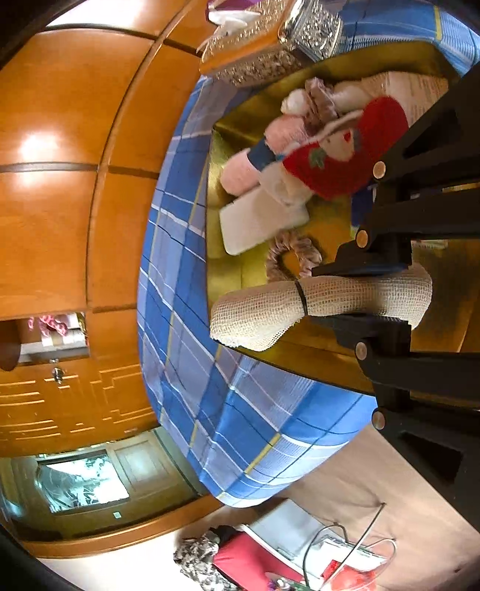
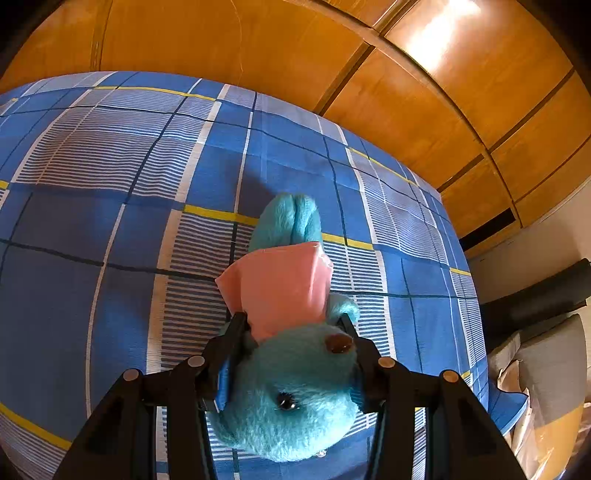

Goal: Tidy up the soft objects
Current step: 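Carry the cream mesh roll with the left tool into the gold tray and release it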

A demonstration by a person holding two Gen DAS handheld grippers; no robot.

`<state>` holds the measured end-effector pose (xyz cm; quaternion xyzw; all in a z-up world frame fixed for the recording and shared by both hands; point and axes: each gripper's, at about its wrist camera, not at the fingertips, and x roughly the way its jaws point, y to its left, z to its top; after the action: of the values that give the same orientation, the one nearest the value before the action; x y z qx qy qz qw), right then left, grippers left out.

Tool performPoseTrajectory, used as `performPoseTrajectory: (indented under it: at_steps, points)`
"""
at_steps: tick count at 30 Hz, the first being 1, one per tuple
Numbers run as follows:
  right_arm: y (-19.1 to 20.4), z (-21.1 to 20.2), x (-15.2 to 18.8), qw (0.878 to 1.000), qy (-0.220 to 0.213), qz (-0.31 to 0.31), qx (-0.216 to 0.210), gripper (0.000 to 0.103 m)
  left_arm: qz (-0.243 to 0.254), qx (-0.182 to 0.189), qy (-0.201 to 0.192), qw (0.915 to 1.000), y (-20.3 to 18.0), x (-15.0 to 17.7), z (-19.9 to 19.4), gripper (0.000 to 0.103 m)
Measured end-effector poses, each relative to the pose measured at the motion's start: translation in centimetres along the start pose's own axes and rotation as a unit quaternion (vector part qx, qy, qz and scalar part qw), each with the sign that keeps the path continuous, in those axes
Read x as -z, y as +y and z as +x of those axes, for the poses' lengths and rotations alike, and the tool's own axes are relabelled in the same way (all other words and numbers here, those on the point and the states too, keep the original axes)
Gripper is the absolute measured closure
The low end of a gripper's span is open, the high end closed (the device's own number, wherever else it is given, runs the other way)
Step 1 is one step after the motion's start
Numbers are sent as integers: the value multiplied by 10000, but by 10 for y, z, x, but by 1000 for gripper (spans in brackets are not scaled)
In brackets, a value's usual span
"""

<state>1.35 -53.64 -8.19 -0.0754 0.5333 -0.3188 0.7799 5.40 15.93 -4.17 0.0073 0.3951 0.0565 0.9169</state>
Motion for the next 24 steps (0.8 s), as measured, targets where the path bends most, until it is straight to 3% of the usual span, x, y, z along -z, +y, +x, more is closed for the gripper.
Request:
performPoseTrajectory:
  at_steps: [7,20,24]
  points:
    - [0,0,0,10000,5,0,2,55,-11,1,191,9998,0,8,13,74]
    - [0,0,0,10000,4,-4,11,55,-45,106,26,9999,-6,9,-2,62]
    - [-2,0,-1,9999,41,104,-116,57,-34,144,-62,9999,-9,9,-10,54]
